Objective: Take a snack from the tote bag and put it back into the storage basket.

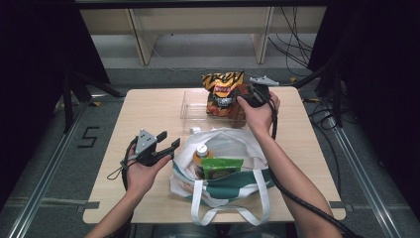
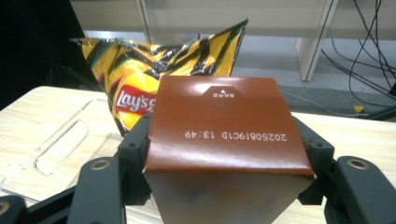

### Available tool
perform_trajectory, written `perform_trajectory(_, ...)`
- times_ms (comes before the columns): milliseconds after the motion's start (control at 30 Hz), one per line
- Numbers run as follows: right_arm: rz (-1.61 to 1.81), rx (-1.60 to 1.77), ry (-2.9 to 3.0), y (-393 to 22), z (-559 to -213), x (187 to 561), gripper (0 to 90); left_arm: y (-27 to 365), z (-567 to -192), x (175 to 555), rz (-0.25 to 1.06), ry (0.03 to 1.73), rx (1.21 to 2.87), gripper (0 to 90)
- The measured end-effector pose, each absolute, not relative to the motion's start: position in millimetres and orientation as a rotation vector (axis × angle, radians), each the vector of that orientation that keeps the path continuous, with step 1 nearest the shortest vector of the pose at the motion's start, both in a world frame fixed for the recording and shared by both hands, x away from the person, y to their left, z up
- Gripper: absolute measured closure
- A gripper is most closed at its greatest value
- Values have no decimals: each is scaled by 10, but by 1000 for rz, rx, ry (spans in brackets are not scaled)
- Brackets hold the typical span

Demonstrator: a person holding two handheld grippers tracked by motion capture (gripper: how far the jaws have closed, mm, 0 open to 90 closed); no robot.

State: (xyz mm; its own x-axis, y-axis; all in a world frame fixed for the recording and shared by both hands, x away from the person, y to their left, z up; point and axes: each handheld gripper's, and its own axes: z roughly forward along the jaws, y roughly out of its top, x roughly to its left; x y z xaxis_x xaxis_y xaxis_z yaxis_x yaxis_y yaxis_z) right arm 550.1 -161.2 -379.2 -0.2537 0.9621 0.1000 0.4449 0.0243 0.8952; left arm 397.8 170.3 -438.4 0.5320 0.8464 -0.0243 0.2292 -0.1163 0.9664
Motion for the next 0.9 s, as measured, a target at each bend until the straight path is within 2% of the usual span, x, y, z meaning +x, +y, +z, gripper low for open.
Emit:
perform_trajectory(567,1166,1424,1800,-1622,-3816,5529,365,1704,-4385,3979,681,927,1640,423)
perform_trajectory(900,1190,1376,1818,-1677,-3712,5464,294,1702,-4382,3977,683,926,1643,424)
